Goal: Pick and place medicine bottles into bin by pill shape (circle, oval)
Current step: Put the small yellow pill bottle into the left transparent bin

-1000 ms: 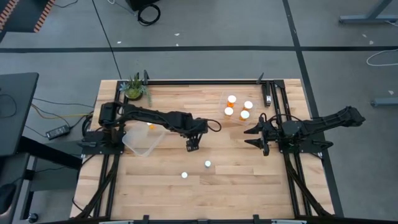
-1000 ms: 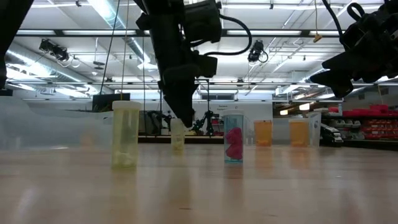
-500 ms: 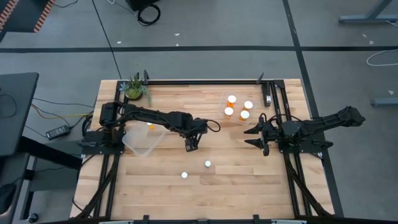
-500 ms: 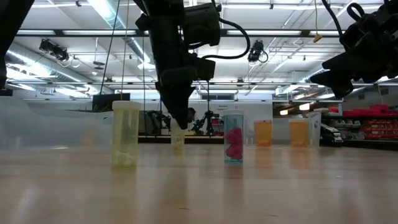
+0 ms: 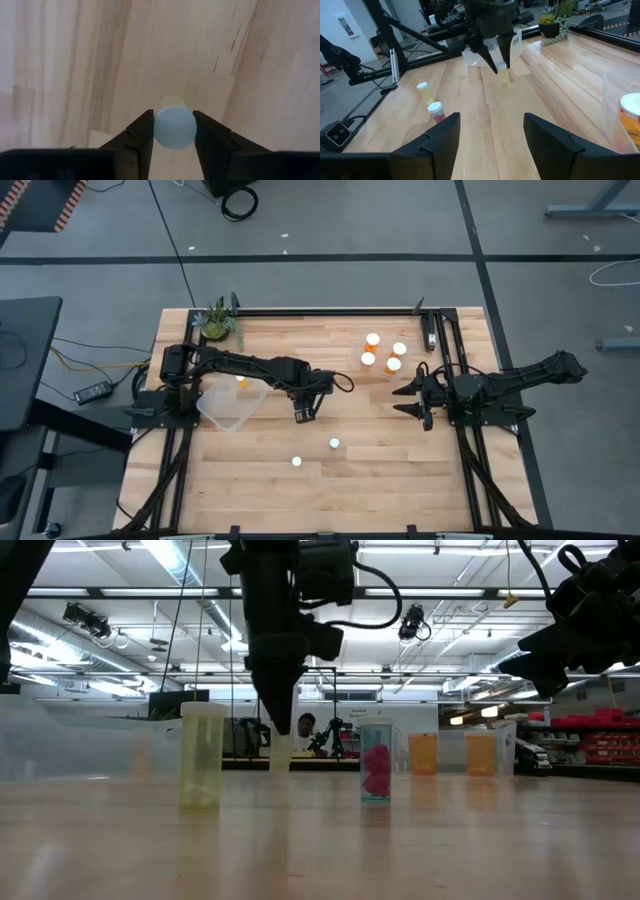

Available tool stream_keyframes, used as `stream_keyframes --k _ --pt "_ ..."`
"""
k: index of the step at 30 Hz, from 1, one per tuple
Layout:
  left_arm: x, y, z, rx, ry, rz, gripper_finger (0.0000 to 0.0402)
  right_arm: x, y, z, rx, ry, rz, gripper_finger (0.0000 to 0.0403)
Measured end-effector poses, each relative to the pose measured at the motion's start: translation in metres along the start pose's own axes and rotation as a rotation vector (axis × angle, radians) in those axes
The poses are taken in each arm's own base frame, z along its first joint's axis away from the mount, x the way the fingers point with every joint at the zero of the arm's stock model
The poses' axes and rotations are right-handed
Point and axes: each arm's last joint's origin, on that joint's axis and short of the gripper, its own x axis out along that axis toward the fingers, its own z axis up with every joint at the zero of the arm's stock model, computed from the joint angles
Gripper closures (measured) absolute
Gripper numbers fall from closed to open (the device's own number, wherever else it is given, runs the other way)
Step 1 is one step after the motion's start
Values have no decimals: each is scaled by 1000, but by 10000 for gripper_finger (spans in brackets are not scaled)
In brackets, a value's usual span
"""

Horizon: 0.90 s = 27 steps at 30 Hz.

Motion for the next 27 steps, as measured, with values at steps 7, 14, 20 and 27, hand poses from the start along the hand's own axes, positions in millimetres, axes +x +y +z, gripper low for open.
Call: stream_keyframes --k 7,14,20,27 --pt "-26 -2 4 16 50 6 253 0 0 0 0 0 0 177" --pt "-40 -12 -4 39 92 7 274 0 0 0 0 1 0 177" --pt "-58 -18 -16 1 116 14 258 0 0 -1 -2 9 -3 177" --pt "-82 -29 -30 -18 104 60 263 0 0 -1 -4 15 -4 177"
